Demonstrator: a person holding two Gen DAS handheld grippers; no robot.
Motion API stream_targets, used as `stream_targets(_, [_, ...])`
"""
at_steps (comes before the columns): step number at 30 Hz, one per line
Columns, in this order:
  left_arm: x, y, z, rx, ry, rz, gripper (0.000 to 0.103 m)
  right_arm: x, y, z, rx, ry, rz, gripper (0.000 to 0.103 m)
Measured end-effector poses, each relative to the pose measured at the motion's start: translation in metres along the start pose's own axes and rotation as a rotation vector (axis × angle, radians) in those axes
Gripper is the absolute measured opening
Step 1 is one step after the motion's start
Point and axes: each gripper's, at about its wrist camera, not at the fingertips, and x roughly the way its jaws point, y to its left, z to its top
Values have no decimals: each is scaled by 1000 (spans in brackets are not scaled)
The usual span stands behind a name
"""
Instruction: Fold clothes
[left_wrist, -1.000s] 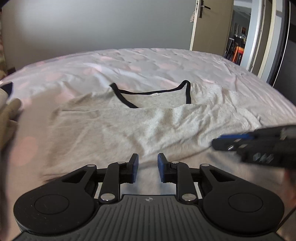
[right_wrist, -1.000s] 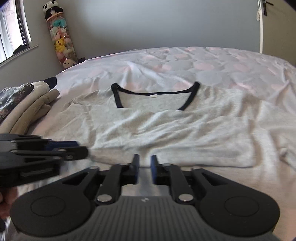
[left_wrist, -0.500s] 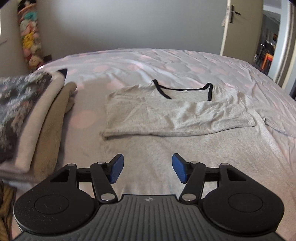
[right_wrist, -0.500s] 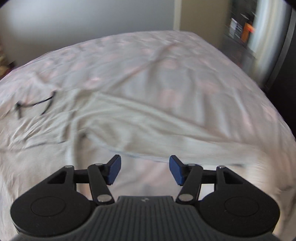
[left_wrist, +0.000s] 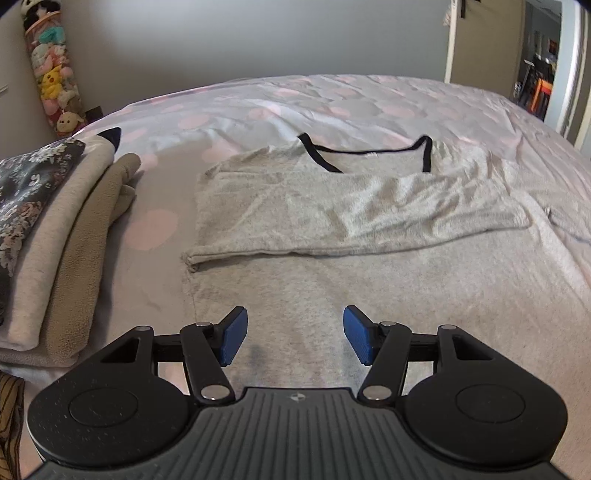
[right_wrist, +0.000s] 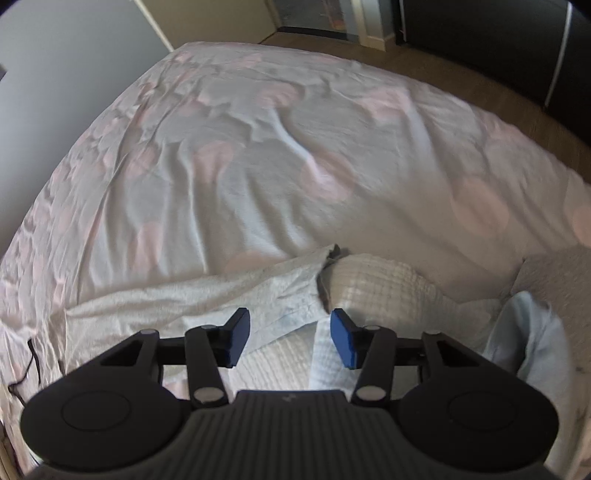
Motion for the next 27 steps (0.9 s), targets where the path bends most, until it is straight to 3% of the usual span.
stream_targets(3, [5,-3,-2,27,12,15,56,15,-8,3,56,-3,-9,48])
stream_targets(5, [7,-1,-3,24,18,15,56,24,-14,4,100,-6,-8,39])
stream_targets(7, [8,1,-1,6,21,6,56,28,-13,3,110,-14,-23,18])
stream_targets(9, [8,4,0,-9,19,-3,56,25,-8,3,99,-31,-35,16])
stream_targets(10, [7,5,1,-15,16,-7,56,18,1,4,80,-45,-30,9])
stream_targets(16, [6,15,4,-42,15,-15,56,-23,55,8,-34,-132,-2,6])
stream_targets(19, [4,21,5,-40,22,-1,56,-52,99,6,-106,-182,45,6])
stream_targets(27, [3,39,6,11,39,75,56,-145,263,-24,-370,-327,199,6])
